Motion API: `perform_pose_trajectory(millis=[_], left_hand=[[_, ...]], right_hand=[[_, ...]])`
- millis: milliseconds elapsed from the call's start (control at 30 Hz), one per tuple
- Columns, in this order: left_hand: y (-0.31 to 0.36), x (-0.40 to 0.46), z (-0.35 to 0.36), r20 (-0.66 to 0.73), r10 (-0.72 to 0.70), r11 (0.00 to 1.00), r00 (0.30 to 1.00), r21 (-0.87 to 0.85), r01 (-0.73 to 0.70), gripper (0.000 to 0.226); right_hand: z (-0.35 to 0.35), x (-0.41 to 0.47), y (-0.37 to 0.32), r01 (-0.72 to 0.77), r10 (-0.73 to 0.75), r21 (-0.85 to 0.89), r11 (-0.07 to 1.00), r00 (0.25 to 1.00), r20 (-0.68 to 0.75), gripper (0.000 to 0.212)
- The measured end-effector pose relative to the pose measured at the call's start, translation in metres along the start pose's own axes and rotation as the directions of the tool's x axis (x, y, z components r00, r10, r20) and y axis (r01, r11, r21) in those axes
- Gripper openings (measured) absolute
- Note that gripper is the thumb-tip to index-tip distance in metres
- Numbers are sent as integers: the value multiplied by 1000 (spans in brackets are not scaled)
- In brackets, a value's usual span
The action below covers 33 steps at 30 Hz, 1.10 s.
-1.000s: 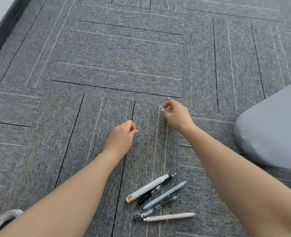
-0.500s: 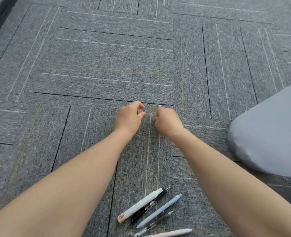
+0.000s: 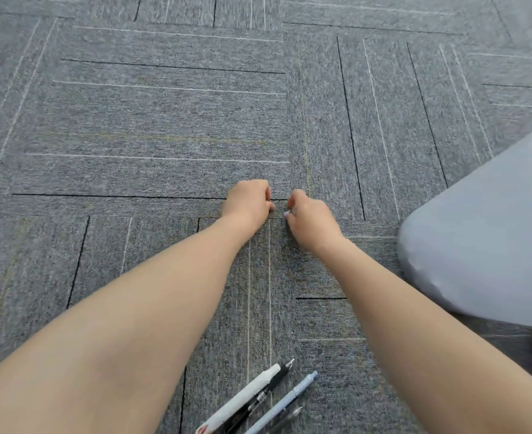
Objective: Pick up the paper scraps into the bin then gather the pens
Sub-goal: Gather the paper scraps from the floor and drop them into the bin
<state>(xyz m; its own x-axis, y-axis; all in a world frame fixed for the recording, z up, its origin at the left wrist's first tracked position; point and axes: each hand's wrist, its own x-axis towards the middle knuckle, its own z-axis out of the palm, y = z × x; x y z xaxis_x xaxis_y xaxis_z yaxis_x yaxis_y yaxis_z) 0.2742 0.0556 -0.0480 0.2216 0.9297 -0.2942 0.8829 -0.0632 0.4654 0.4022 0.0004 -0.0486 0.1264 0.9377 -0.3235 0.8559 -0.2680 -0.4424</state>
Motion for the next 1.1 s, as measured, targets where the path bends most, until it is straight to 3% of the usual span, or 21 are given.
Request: perform_pose_trajectory(millis=[167, 233, 333, 433, 533, 633, 733, 800, 867, 933, 1100], left_hand=[[8, 0, -5, 25, -4, 998, 1000, 67, 2, 10], [10, -4, -5, 44, -1, 996, 999, 84, -3, 9], [7, -18, -4, 31, -34, 999, 999, -36, 36, 12], [7, -35, -11, -63, -36, 973, 997, -230, 20, 13], [47, -48, -36, -235, 77, 920, 969, -357, -160, 12], [122, -54, -72, -404, 222, 769, 887, -487, -414, 9], [198, -65, -97, -489, 362, 622, 794, -507, -596, 9], [240, -77, -101, -461, 486, 567, 742, -480, -670, 10], [272, -90, -93, -373, 611, 578, 699, -393, -715, 10], [290, -99, -79, -279, 695, 602, 663, -279, -748, 10], [302, -109, -59, -128, 755, 638, 643, -84, -766, 19]], right_hand=[[-2, 3, -10, 67, -67, -210, 975, 998, 4, 7], [-3, 2, -13, 59, -54, -214, 975, 998, 27, 11], [-12, -2, -13, -50, 52, -24, 998, 996, 67, 9], [-31, -23, -11, -76, 95, 201, 977, 992, -85, 8], [-75, -53, -21, 31, 65, 290, 956, 946, -316, 10], [-148, -79, -35, 128, 24, 256, 958, 855, -518, 9], [-224, -110, -25, 96, 55, 189, 977, 747, -662, 7], [-261, -135, -1, 3, 118, 163, 987, 677, -726, 8], [-281, -157, 29, -155, 208, 139, 978, 666, -717, 11], [-284, -171, 57, -314, 319, 123, 942, 717, -620, 14], [-276, -185, 91, -447, 440, 89, 890, 792, -423, 27]])
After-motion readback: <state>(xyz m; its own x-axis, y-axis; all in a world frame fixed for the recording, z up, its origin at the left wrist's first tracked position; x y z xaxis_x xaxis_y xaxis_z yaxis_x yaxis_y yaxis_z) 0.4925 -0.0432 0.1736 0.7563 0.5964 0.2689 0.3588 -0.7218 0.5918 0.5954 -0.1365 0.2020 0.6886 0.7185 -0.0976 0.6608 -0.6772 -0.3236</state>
